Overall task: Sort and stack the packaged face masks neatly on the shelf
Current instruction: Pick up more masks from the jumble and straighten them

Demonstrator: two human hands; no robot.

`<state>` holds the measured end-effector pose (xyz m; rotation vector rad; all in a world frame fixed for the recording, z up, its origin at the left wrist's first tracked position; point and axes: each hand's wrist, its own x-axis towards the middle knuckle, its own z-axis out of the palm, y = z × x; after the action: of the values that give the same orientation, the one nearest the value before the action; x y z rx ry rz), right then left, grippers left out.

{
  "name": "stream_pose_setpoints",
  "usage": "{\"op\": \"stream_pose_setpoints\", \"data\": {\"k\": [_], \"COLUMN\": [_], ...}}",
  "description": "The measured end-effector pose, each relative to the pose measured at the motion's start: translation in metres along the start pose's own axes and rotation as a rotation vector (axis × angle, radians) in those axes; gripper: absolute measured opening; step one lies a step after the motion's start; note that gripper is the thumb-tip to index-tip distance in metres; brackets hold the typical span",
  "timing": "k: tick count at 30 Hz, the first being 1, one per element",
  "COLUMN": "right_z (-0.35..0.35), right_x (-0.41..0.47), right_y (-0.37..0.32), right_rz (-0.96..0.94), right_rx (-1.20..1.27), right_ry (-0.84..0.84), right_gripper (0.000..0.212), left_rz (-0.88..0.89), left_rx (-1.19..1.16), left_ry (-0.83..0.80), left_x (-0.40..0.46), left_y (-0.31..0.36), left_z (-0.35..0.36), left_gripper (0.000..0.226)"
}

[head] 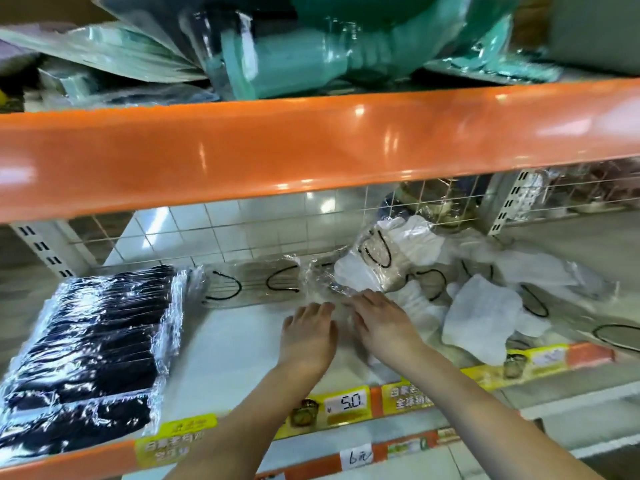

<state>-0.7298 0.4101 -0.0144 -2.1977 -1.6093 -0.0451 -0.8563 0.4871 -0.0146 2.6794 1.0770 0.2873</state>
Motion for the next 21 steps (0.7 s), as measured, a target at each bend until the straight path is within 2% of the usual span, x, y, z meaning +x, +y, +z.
{"op": "stream_pose_setpoints", "data": {"k": [2,8,12,17,21], "right_z": [-0.002,-0.001,0.001,0.004,0.003], "right_x": [-0.008,-0.031,-0.033,-0.036,-0.041], "right_y": [0.012,0.027,0.027,0.027,0.024], "right_rz": [-0.009,0.024,0.016,-0.013,-0.017], "right_rx": [-0.02,-0.008,-0.024,-0.041,-0.045], "right_ry": [-0.036,-0.08,-0.109,-0.079,-0.054], "right_gripper": [0.036,0.048,0.053,0.056,0.065], "left_rz": [-0.011,-0.051,-0.085,-0.126,-0.216], "left_rx": [-0.034,-0.165,-0.291,-0.43,-0.68], "left_ry": [-0.014,-0.001,0.024,0.002,0.073], "left_x": [-0.001,-0.006,-0.007,-0.005,-0.002], "left_y": [0.013,0.039,0.043,0.044,0.046], "left_z": [0.01,0.026,0.026,0.024,0.014], "left_gripper": [0.039,0.054,0.034,0.031,0.022]}}
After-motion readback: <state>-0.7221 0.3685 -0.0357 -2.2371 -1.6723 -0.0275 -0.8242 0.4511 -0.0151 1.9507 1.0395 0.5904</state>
